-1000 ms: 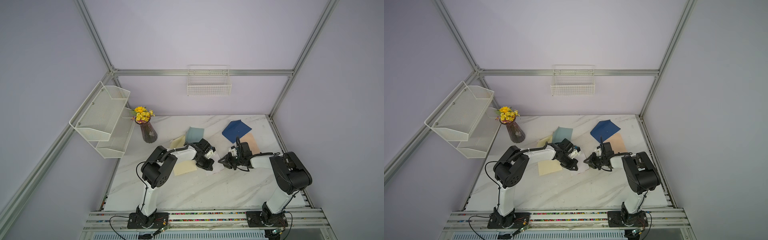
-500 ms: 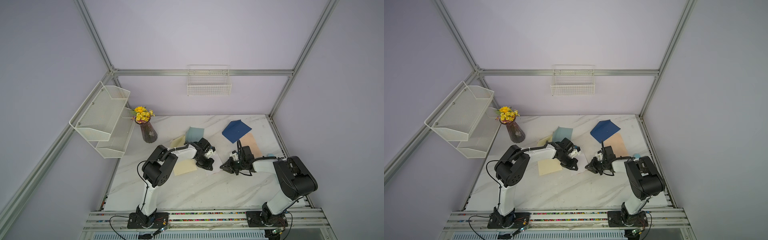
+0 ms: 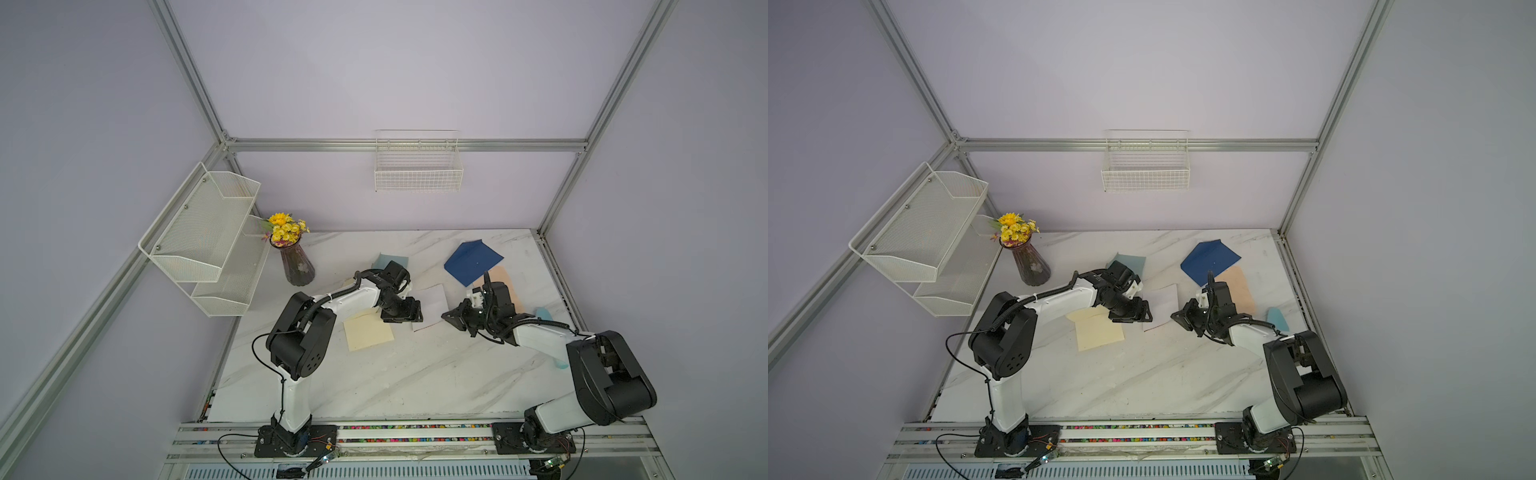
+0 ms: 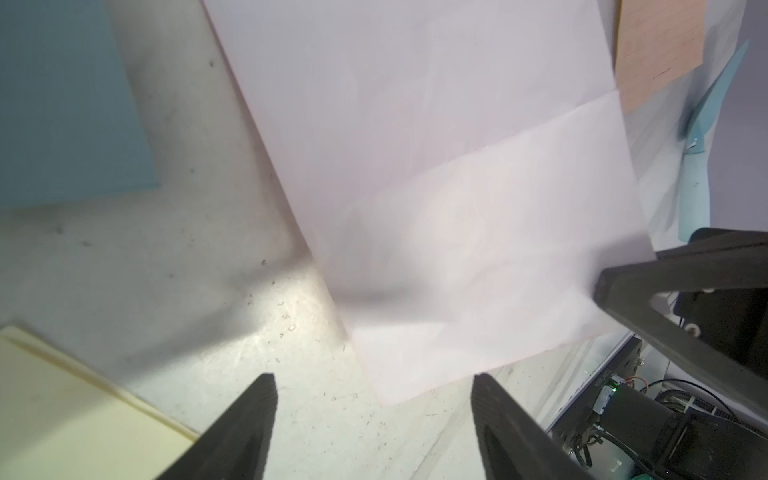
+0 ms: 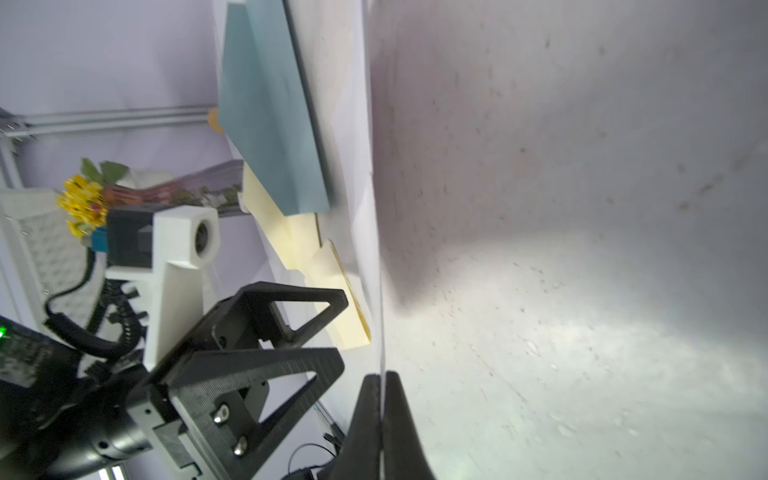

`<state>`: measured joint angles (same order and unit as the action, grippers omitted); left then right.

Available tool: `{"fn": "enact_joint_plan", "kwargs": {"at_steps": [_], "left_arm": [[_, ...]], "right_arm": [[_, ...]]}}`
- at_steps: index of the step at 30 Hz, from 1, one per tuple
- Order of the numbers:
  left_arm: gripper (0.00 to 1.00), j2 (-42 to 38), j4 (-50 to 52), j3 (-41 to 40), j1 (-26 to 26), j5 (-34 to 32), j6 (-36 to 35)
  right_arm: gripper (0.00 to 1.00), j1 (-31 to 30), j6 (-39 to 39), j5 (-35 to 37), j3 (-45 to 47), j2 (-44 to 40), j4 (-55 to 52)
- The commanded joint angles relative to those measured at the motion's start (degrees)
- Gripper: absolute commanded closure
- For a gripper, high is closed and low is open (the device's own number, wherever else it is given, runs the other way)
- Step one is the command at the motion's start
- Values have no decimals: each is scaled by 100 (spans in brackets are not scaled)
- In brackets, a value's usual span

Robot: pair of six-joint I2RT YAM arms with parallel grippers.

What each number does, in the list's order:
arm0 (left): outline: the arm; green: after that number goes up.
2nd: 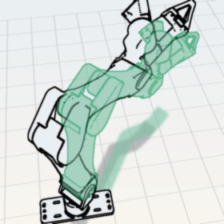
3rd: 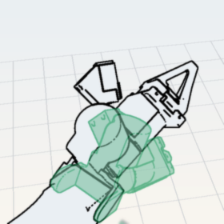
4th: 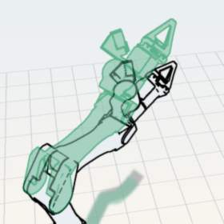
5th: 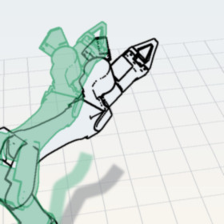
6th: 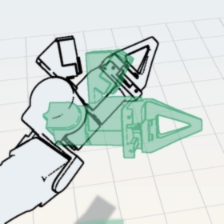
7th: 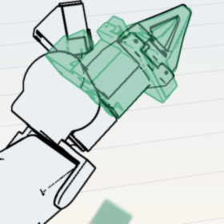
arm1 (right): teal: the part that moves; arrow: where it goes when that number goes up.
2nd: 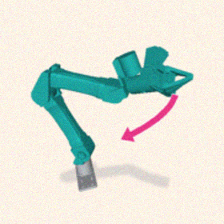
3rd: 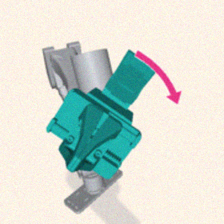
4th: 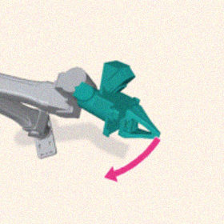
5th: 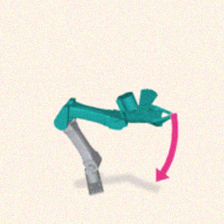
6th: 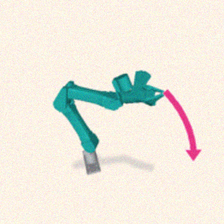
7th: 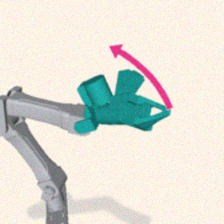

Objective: Fold the letter paper in half and place it into the envelope
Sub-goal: Fold the letter paper at the center of the board.

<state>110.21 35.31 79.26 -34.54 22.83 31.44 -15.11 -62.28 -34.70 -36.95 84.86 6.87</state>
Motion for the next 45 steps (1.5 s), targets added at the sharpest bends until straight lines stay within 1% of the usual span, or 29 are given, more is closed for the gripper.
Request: {"fn": "enact_joint_plan", "kwargs": {"at_steps": [1,4,6,9,11,15,18,20,22,25,27,28,30,37,45], "left_arm": [[0,-436,-447,-1,65,322,1044],[0,-674,-1144,-291,114,570,1802],[0,-805,-1742,-559,126,723,2429],[0,-947,-2687,-968,132,822,3295],[0,-969,-3189,-1145,132,854,3718],[0,-866,-3635,-1184,134,929,4048],[6,-807,-3951,-1234,132,921,4256],[11,-813,-4096,-1302,132,887,4350],[17,-833,-4195,-1367,134,846,4400],[30,-852,-4263,-1423,140,828,4406],[41,-856,-4295,-1457,132,828,4406],[43,-859,-4294,-1457,132,821,4393],[44,-861,-4291,-1475,139,785,4389],[44,-1008,-4085,-1489,133,527,4270],[44,-1323,-3462,-1308,161,31,3831]], "right_arm": [[100,-1,-815,421,19,-182,598],[100,-29,-1137,631,62,-307,829],[100,-80,-1334,775,123,-360,1053],[100,-198,-1609,926,236,-348,1435],[100,-316,-1767,1055,326,-355,1658],[100,-607,-1918,1412,405,-439,1887],[100,-840,-1966,1785,482,-600,1955],[100,-926,-1985,1960,537,-602,1987],[100,-976,-2009,2105,588,-870,1989],[100,-993,-2007,2117,608,-952,1944],[100,-993,-2014,2105,627,-967,1964],[100,-1001,-2017,2107,651,-978,1982],[100,-1018,-2050,2143,693,-1017,1999],[100,-1016,-1981,2130,698,-1060,1858],[100,-1018,-1929,2152,838,-1170,1747]]}}
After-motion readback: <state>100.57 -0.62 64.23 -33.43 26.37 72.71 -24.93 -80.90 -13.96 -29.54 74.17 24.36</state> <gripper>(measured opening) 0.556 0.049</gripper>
